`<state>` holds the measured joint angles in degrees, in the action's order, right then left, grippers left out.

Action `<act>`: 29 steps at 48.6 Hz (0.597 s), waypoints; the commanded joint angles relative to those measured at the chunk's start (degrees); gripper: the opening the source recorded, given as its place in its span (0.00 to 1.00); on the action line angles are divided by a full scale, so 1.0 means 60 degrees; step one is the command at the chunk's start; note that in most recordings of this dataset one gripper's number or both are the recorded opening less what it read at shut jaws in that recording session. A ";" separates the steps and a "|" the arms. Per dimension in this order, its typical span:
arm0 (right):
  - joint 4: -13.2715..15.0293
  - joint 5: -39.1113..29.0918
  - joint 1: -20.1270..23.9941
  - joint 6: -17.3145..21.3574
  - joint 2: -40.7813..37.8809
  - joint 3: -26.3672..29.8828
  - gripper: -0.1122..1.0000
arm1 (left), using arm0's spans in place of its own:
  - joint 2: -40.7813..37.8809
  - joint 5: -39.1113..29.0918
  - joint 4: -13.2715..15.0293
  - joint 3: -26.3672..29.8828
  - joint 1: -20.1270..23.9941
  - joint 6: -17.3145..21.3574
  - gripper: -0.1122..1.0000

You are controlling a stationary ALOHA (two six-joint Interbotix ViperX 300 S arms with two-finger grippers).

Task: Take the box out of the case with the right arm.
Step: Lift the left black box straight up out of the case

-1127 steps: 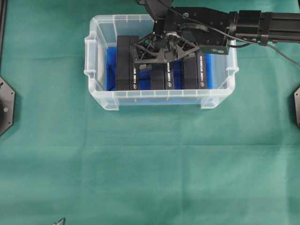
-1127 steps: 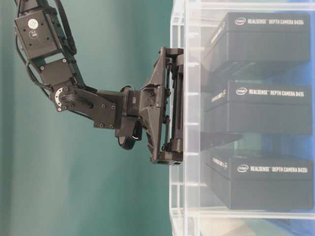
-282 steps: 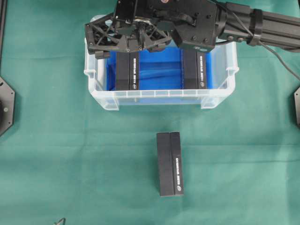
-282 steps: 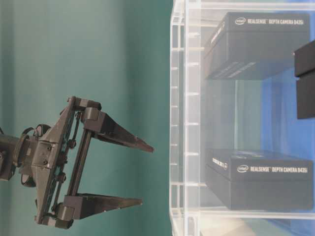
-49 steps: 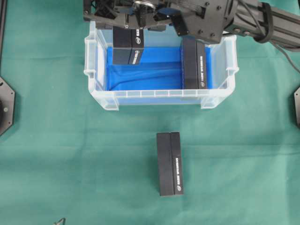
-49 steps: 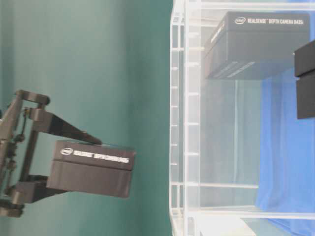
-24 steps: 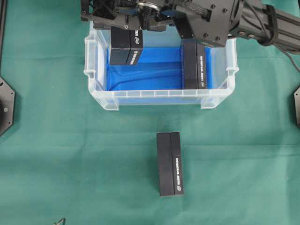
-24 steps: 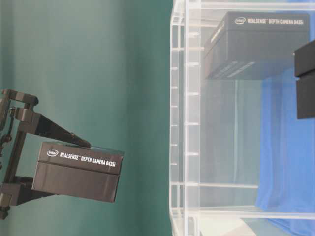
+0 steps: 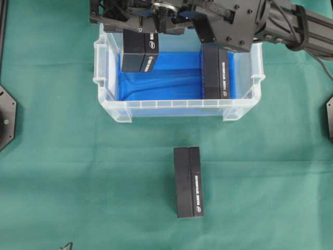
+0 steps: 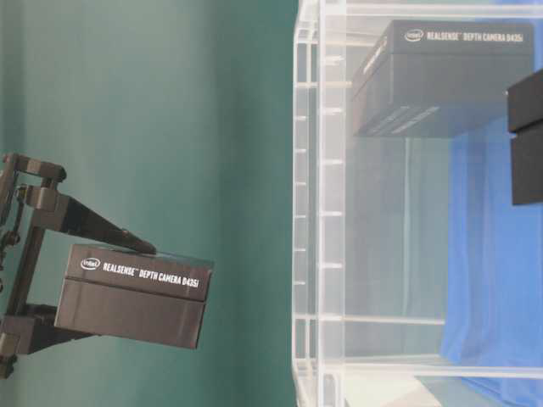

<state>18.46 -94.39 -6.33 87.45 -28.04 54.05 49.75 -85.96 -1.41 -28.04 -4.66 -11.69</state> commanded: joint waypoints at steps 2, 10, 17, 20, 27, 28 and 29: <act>0.0073 0.0029 0.0029 -0.0029 0.0586 0.0264 0.72 | -0.0029 0.0029 -0.0029 0.0103 -0.0015 0.0000 0.12; 0.0073 0.0029 0.0029 -0.0088 0.0586 0.0264 0.72 | -0.0029 0.0029 -0.0029 0.0103 -0.0015 0.0000 0.12; 0.0073 0.0029 0.0029 -0.0088 0.0586 0.0264 0.72 | -0.0029 0.0029 -0.0029 0.0103 -0.0015 0.0000 0.12; 0.0073 0.0029 0.0015 -0.0088 0.0586 0.0264 0.72 | -0.0029 0.0029 -0.0029 0.0103 -0.0015 0.0000 0.12; 0.0073 0.0029 0.0029 -0.0088 0.0586 0.0249 0.72 | -0.0029 0.0029 -0.0029 0.0103 -0.0015 0.0000 0.12; 0.0073 0.0029 0.0015 -0.0088 0.0586 0.0264 0.72 | -0.0029 0.0029 -0.0029 0.0103 -0.0015 0.0000 0.12; 0.0059 0.0029 0.0029 -0.0088 0.0586 0.0249 0.72 | -0.0029 0.0029 -0.0029 0.0103 -0.0015 0.0000 0.12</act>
<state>18.46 -94.39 -6.33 87.10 -28.13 54.05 49.75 -85.96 -1.41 -28.04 -4.66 -11.69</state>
